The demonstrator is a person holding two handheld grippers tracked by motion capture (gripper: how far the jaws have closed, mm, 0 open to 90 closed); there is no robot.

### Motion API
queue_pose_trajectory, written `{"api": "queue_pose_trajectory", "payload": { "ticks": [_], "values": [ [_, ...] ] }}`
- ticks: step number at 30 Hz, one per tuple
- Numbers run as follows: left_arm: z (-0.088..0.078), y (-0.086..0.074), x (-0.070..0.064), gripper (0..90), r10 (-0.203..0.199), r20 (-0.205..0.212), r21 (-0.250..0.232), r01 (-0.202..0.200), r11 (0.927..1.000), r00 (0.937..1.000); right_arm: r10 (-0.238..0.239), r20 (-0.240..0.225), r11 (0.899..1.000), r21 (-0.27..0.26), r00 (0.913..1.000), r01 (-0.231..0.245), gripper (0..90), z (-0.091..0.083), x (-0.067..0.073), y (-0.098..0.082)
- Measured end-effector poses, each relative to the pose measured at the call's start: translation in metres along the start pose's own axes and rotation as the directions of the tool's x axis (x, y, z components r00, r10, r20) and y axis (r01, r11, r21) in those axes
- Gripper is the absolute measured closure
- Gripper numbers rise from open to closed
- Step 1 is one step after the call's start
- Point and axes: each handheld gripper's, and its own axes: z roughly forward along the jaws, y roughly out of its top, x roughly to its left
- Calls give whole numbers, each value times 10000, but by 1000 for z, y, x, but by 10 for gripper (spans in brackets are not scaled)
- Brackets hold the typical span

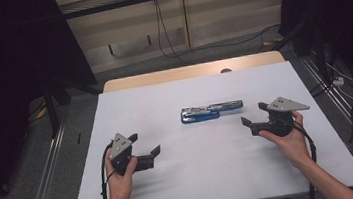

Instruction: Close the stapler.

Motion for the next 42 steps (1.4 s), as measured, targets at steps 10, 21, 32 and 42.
{"api": "queue_pose_trajectory", "payload": {
  "ticks": [10, 21, 32, 42],
  "values": [
    [26, 12, 0, 47, 59, 177, 17, -59, 10000, 9998, 5, -223, 10000, -59, 9998, -6, 289, 4, -1, 2],
    [51, 26, -6, 45, 505, 593, -20, -505, 9987, 9970, -177, -481, 9995, 238, 9987, 189, 434, 15, -3, 10],
    [84, 46, -6, 40, 706, 471, -112, -701, 9975, 9964, -273, -643, 9989, 369, 9976, 297, 665, 34, -8, 18],
    [113, 62, -9, 54, 734, 391, -162, -728, 9972, 9965, -356, -648, 9985, 391, 9973, 382, 900, 37, -12, 15]
  ]
}}
